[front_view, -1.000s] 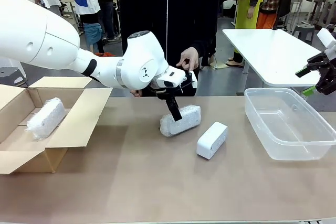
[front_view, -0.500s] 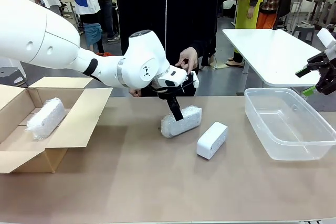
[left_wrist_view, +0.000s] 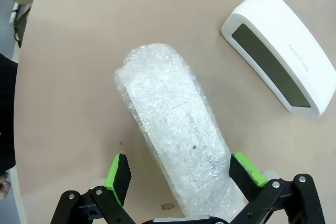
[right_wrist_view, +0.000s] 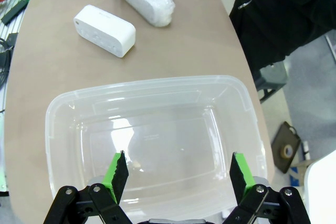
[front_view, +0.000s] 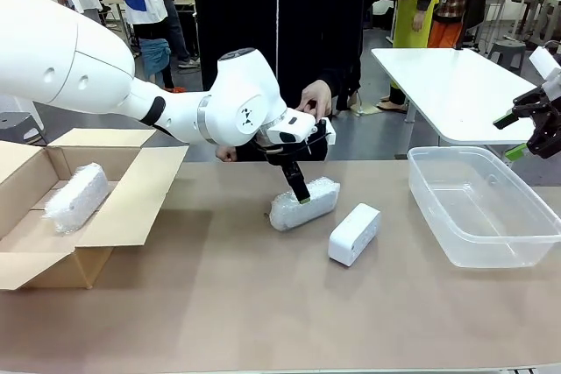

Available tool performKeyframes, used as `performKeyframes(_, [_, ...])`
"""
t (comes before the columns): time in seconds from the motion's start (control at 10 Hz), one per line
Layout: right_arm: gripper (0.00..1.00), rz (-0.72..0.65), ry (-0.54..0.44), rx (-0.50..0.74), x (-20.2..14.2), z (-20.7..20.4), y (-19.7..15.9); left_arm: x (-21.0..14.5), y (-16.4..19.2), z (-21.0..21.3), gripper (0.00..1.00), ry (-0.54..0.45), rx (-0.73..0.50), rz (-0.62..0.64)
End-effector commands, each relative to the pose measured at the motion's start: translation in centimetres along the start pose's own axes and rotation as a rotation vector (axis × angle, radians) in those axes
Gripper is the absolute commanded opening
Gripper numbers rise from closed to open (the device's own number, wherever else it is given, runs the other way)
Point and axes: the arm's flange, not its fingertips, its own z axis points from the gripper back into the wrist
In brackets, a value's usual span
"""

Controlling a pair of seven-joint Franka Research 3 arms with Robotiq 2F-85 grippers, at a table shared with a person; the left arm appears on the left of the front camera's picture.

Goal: Separate and place wrapped and unwrapped clocks.
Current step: Pick up the Digital clock indicated by the person.

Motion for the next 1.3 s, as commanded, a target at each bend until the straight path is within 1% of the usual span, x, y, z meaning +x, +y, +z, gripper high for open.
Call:
performKeyframes(0.0, [1.00, -0.001, 0.000, 0.003, 0.0, -0.2, 0.0, 0.3, 0.3, 0.2, 1.00, -0.006, -0.023, 0.047])
performKeyframes(0.3, [1.00, -0.001, 0.000, 0.003, 0.0, -0.2, 0.0, 0.1, 0.8, -0.2, 1.00, 0.009, -0.022, 0.059])
performKeyframes(0.5, [1.00, -0.001, 0.000, 0.003, 0.0, -0.2, 0.0, 0.7, 0.7, 0.7, 1.00, 0.000, -0.014, 0.050])
performKeyframes(0.9, [1.00, -0.001, 0.000, 0.003, 0.0, -0.2, 0.0, 0.8, 0.2, 1.3, 1.00, 0.001, -0.009, 0.043])
performKeyframes(1.2, [1.00, -0.001, 0.000, 0.003, 0.0, -0.2, 0.0, 0.5, 0.5, 0.8, 1.00, 0.011, -0.006, 0.051])
